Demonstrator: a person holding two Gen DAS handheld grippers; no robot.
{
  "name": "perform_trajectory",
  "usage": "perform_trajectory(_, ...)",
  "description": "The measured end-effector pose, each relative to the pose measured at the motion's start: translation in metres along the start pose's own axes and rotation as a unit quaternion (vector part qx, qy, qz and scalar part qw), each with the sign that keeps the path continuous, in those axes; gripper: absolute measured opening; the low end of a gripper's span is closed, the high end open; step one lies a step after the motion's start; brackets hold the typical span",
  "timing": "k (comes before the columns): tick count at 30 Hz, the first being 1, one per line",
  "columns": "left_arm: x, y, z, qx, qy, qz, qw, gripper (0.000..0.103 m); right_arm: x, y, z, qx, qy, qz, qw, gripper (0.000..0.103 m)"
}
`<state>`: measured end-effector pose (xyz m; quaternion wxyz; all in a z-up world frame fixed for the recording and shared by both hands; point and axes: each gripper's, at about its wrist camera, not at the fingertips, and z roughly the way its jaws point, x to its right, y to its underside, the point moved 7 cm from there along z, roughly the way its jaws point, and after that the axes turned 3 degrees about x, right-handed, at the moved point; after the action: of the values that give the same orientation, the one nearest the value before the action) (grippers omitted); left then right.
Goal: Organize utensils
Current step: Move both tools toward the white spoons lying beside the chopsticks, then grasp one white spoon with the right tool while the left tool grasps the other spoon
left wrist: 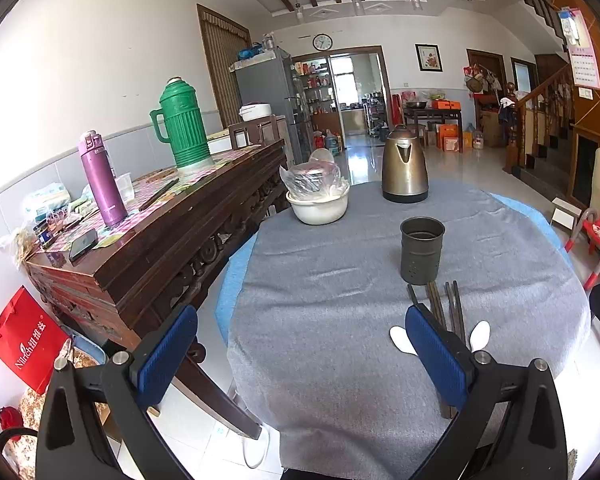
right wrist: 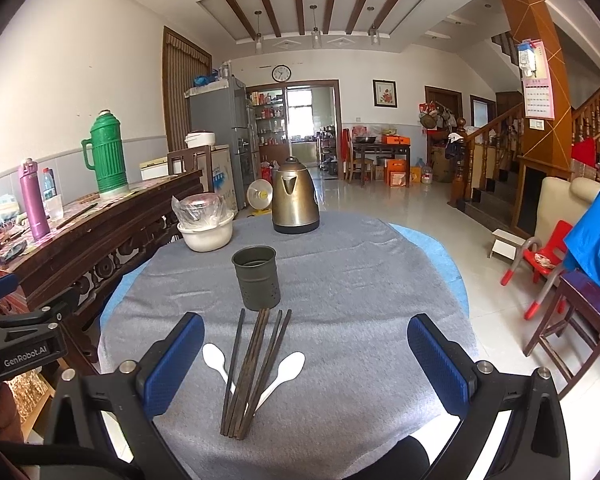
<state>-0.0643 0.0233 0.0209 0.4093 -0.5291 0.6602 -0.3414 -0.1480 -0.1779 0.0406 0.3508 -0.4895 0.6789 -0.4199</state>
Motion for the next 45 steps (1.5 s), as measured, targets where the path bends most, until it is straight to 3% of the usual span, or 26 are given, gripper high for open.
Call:
perform_trajectory(37,-0.007,0.000,0.003,-0.006,0.000,-0.003,1.0000,0.103,-0.007,0.000,0.003,-0.004,-0.028,0.016,0.999,0.102)
perform_trajectory(42,-0.001,0.009,0.015,-0.025,0.013,-0.004,0.9996,0.103,-0.003,0.003,0.012,-0.017,-0.038,0.028,0.999,0.102)
perform_trajectory(45,0.004,0.019,0.036,-0.068,0.043,-0.017,0.9966,0.103,0.002,0.007,0.026,-0.042,-0.060,0.049,0.996,0.102)
